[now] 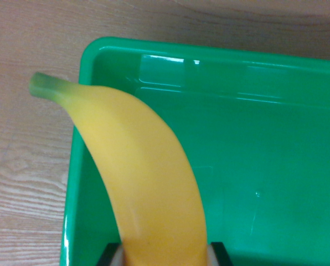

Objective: Pick fruit

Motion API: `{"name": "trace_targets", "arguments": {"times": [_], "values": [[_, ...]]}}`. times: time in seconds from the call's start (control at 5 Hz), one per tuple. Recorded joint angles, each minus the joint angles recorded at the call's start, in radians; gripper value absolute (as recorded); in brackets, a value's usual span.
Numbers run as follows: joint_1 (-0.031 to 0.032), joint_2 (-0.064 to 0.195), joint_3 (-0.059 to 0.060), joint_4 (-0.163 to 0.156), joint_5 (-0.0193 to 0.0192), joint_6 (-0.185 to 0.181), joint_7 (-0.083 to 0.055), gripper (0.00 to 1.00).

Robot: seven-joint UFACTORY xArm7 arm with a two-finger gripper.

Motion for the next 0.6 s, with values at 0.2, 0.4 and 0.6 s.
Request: {"name": "trace_targets", "arguments": {"times": [0.2,0.4,0.6], "values": [[-0.0007,-0.012,0.0,0.021,0.0011,0.032,0.0,1.0],[-0.0007,-0.012,0.0,0.021,0.0011,0.032,0.0,1.0],[-0.0013,-0.022,0.0,0.038,0.002,0.06,0.001,1.0]]}}
